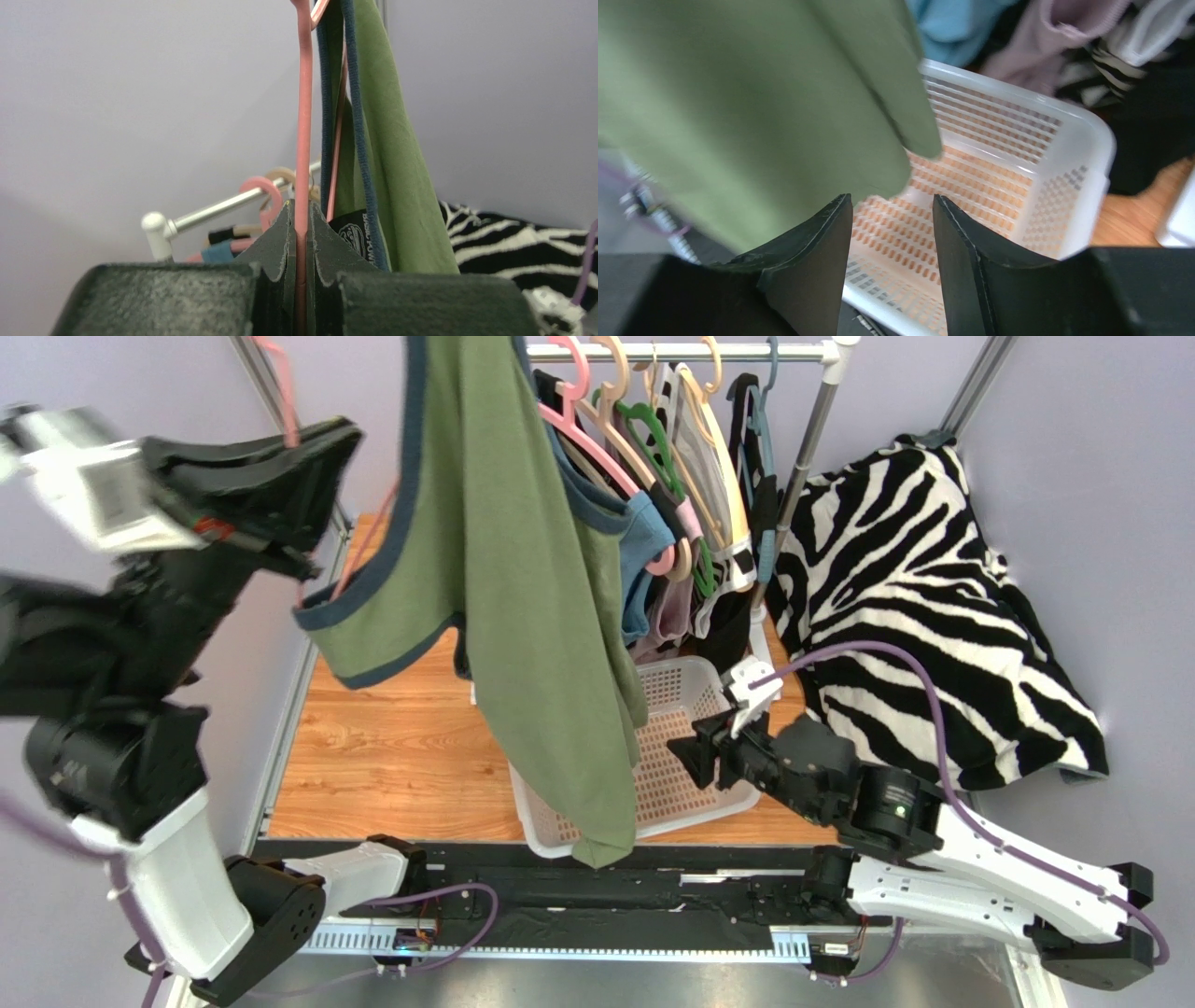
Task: Remove the tank top from the hanger
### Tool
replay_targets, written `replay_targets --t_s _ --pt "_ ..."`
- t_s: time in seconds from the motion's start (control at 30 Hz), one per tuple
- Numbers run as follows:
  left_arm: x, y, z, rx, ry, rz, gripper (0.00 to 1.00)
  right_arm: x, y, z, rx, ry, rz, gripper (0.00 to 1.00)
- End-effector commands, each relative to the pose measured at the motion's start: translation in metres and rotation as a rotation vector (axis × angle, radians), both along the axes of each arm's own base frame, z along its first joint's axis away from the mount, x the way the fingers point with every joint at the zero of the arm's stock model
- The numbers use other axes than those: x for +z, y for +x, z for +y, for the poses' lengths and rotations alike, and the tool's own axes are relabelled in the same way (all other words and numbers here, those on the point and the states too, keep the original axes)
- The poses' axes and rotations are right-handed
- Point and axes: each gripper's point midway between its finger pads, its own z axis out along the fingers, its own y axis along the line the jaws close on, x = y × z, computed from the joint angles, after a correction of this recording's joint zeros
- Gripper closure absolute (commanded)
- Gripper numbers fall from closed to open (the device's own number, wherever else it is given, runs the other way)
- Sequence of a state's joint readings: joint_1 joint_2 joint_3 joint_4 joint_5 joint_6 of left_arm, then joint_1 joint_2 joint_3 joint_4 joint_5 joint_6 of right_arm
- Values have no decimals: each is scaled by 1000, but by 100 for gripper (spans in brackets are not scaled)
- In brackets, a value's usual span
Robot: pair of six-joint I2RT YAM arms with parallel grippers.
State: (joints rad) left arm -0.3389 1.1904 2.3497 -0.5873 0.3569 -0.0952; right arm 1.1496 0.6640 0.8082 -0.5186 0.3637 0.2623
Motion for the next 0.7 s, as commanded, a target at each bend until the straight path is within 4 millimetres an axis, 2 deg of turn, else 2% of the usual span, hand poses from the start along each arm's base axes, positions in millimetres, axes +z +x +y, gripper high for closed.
replay_targets --t_s 0.0,0.03,0.07,0.1,0.13,0.17,0.23,0.27,0.3,0.33,0.4,0.57,0.63,0.67 --pt "-31 35 -8 33 50 72 100 22 -31 12 170 49 -83 52" --pt "-34 32 -8 31 60 72 100 18 -42 16 215 14 -80 54" --pt "-45 38 -10 32 79 97 100 12 -44 17 224 -24 -74 56" --pt "-49 39 -11 32 90 104 100 -5 -47 26 242 -102 -53 63" --pt "-53 36 -10 34 102 107 100 -14 -59 32 290 -162 -56 66" --pt "-60 40 -11 36 113 123 100 -23 -60 37 291 -218 -65 71" --pt "-70 40 -10 40 133 146 100 -53 -75 51 352 -381 -65 85" --pt "-78 44 -12 39 140 166 100 -51 -77 56 356 -406 -66 90" --pt "-81 45 -12 39 145 175 100 -58 -80 60 374 -443 -61 93" --pt "-83 44 -10 52 164 162 100 -69 -85 67 397 -484 -55 94" --pt "-90 48 -11 56 175 176 100 -76 -91 73 436 -487 -36 95" --pt "-106 57 -14 63 206 202 100 -80 -111 86 534 -420 21 93" --pt "-113 59 -15 60 214 218 100 -90 -118 91 566 -421 52 90" --pt "-116 60 -16 56 218 224 100 -93 -120 94 574 -421 60 85"
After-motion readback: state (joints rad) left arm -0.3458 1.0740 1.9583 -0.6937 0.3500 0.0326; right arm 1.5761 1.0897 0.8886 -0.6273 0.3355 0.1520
